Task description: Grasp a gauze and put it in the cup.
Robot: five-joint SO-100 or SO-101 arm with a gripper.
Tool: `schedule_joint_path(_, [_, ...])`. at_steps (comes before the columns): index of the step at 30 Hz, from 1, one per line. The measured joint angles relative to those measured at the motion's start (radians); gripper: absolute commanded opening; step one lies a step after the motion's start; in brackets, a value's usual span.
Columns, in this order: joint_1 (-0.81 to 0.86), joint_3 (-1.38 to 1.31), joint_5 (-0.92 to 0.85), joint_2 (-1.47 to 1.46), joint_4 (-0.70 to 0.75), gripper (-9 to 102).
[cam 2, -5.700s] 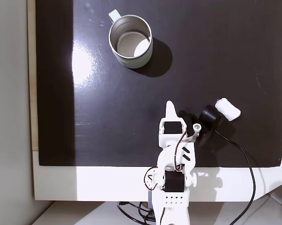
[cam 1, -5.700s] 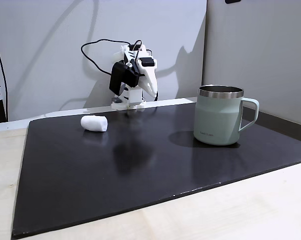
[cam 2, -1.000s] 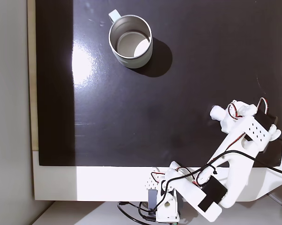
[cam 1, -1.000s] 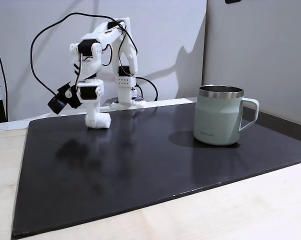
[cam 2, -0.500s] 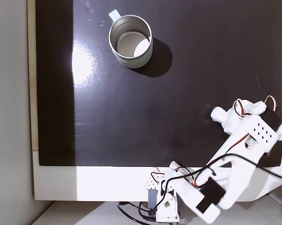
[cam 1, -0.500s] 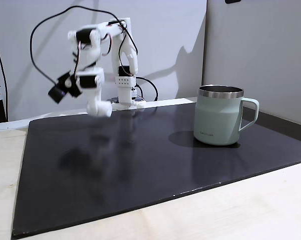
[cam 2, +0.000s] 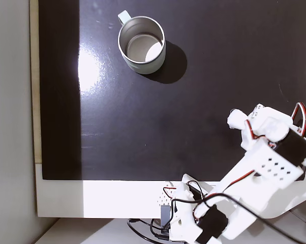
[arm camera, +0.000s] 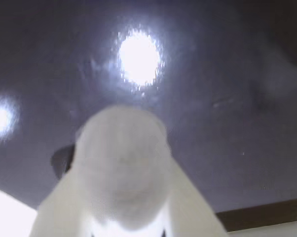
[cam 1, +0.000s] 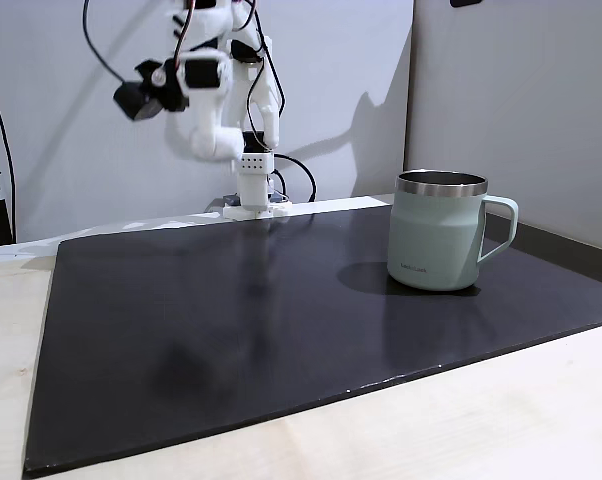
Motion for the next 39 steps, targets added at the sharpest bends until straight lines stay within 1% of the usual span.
schedule_joint_path(4, [-0.054, -0.043, 0.043, 0.008, 0.009, 0])
schedule_joint_path(7, [-0.132, -0.114, 0.104, -0.009, 0.009, 0])
schedule_joint_path(13, [-0.319, -0.333, 0.236, -0.132, 0.009, 0])
schedule_joint_path(20, [-0.486, -0.572, 0.333, -0.284, 0.009, 0])
schedule_joint_path(26, [-0.621, -0.810, 0.365, -0.460, 0.009, 0])
schedule_joint_path(33, [-0.713, -1.147, 0.391, -0.706, 0.009, 0])
schedule_joint_path(39, [-0.795, -1.258, 0.413, -0.834, 0.009, 0])
